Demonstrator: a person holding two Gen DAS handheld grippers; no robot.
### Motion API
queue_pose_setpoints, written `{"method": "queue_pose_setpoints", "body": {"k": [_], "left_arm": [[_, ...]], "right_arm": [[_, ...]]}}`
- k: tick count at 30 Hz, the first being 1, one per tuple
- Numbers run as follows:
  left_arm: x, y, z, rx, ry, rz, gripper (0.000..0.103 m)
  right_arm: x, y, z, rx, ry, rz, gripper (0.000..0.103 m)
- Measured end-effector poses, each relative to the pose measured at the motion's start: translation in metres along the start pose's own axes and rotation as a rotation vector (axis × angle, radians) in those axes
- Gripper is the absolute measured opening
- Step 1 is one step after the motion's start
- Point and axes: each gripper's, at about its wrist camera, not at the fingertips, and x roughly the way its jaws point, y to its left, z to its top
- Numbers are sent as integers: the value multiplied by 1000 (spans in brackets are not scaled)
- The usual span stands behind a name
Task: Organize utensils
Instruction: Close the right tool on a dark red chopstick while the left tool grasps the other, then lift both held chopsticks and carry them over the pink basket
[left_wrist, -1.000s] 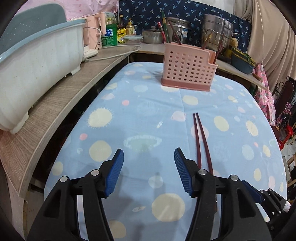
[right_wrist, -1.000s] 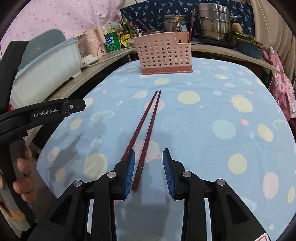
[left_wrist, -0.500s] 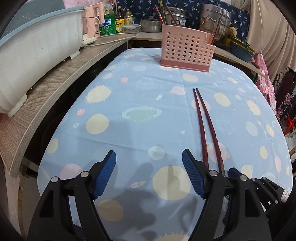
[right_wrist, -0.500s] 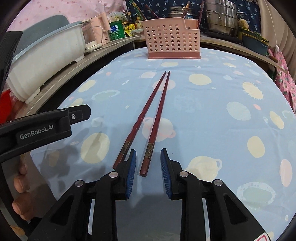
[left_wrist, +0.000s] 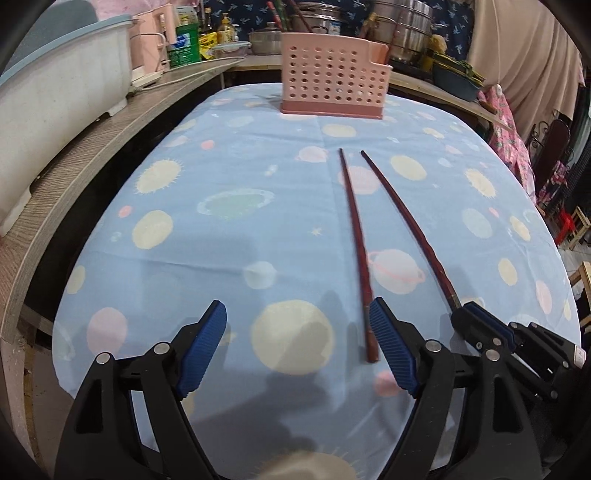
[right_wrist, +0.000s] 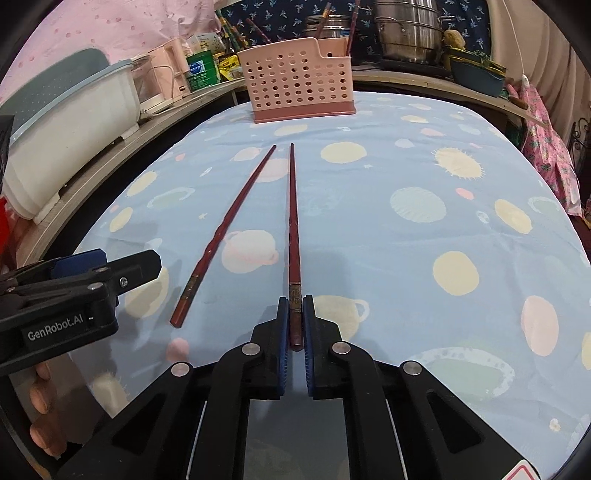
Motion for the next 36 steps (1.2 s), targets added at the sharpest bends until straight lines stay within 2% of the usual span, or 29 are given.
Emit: {"method": "queue_pose_setpoints", "body": {"k": [7,10,12,19,23,27,36], "left_arm": [[12,-18,-5,29,30,-9,75],[16,-20,-5,31,33,-2,70],[19,-19,-6,30,43,-5,62],[22,-20,-7,41,41,0,56],[21,-20,-6,41,40,-10,39],[20,-18,-4,25,55,-46,10],[19,-11,-1,-12,86,-84,7]], "right_arm": [[-7,-15,-5,40,3,4,7],[-6,-14,-5,36,3,1,7],[-6,-14,-5,34,5,1,7],[-6,-14,-5,38,3,4,7],[-6,-14,-4,38,3,6,7],[-6,-14,-4,40,3,7,7],[-5,-15,-3,49,10,14,7]]}}
